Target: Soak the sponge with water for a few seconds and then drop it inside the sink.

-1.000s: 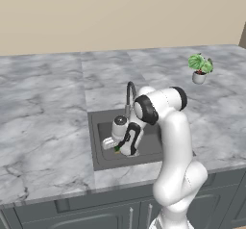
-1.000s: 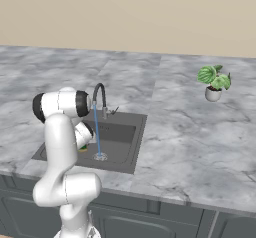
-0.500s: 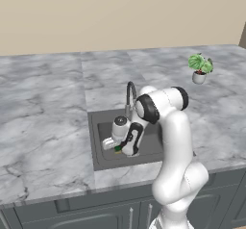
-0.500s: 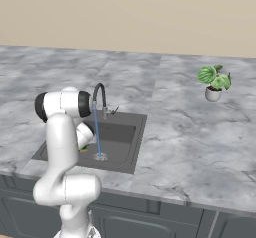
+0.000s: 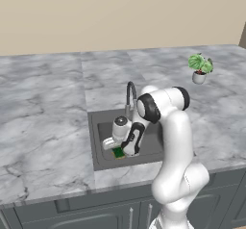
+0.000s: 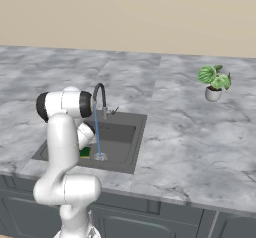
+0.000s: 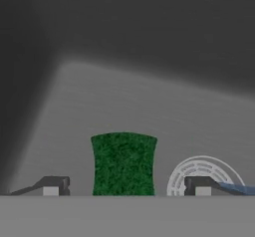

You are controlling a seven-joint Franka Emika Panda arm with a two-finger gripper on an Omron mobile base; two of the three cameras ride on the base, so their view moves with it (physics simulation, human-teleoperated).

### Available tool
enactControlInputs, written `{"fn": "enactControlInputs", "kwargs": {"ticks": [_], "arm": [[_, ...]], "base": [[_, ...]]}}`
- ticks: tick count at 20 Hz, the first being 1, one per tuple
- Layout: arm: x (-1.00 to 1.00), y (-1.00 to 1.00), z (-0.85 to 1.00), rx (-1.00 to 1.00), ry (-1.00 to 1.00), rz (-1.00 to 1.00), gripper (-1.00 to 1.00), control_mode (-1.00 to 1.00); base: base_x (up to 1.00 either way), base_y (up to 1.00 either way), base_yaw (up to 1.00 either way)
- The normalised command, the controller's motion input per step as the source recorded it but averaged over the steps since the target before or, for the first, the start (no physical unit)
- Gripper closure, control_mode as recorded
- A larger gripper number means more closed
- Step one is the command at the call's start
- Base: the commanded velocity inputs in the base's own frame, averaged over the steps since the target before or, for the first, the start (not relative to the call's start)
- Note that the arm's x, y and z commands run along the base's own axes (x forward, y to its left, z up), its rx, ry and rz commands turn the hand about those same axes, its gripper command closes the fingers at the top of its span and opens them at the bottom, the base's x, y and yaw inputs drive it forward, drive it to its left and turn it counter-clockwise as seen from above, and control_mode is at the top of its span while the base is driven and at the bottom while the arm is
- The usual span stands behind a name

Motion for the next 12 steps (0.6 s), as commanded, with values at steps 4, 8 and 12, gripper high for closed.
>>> {"fn": "enactControlInputs", "kwargs": {"ticks": [4,8,12], "arm": [[-0.05,0.00,0.31,0.00,0.00,0.00,-1.00,-1.00],[-0.05,0.00,0.63,0.00,0.00,0.00,-1.00,-1.00],[-0.02,0.00,0.66,0.00,0.00,0.00,-1.00,-1.00]], "base": [[0.00,0.00,0.00],[0.00,0.00,0.00],[0.00,0.00,0.00]]}}
